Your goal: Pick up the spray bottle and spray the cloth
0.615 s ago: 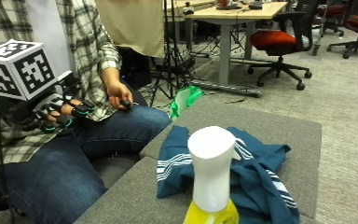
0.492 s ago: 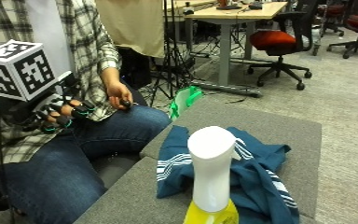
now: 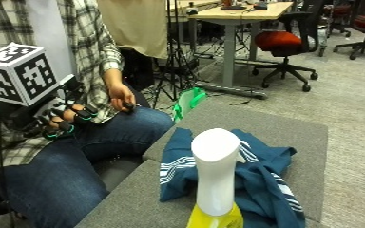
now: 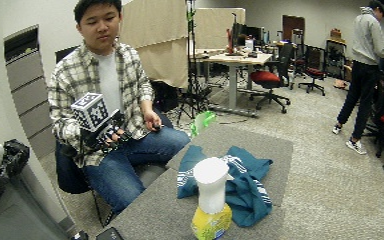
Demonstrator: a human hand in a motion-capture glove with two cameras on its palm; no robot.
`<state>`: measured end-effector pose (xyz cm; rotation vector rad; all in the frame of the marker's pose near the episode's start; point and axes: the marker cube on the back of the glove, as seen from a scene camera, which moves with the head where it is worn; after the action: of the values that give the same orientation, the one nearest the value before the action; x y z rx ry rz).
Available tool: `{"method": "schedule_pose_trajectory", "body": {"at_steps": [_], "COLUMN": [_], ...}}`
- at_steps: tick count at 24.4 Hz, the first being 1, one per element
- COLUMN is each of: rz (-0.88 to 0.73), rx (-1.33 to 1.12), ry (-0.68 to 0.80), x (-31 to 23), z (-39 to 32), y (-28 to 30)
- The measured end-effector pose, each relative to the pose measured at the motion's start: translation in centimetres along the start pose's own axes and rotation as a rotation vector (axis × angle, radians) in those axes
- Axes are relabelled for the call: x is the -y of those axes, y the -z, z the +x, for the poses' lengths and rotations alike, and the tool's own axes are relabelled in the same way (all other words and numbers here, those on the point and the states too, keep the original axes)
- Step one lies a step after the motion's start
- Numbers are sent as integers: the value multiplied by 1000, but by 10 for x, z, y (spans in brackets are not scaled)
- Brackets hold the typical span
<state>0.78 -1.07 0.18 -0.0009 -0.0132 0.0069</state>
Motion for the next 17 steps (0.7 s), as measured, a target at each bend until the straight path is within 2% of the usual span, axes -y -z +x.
{"method": "schedule_pose_trajectory", "body": {"at_steps": [6, 17], "rz": [50, 289], "rx": [41, 297], "ry": [-36, -206], "x": [55, 227], "z": [23, 94], "y": [10, 35]}}
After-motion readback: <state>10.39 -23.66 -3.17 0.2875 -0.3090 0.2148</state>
